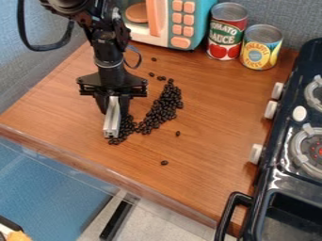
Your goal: Sweep into pile
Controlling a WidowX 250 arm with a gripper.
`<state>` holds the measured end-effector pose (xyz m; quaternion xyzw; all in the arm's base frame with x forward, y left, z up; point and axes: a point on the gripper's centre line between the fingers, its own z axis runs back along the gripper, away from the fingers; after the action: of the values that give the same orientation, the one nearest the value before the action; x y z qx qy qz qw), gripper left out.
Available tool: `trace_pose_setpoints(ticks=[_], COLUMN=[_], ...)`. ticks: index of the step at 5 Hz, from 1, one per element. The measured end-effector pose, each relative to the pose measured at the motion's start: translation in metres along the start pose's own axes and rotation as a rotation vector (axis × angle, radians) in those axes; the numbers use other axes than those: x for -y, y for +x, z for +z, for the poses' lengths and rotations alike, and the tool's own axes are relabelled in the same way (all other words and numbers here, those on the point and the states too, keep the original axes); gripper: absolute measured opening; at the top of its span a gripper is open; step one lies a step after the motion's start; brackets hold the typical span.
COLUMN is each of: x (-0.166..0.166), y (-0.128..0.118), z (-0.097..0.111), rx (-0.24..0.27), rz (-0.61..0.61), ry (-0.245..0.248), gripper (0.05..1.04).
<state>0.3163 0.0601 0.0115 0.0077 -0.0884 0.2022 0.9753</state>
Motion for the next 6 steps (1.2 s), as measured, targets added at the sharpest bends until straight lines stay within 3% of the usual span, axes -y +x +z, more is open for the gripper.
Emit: trace_pose_setpoints(ticks=[4,6], x=[0.041,-0.003], y=[-0.018,0.017], z=[0.008,0.063], rx=[-0.042,0.061], rz=[-0.044,0.012], ry=[-0.045,-0.102], gripper=[0.383,0.383])
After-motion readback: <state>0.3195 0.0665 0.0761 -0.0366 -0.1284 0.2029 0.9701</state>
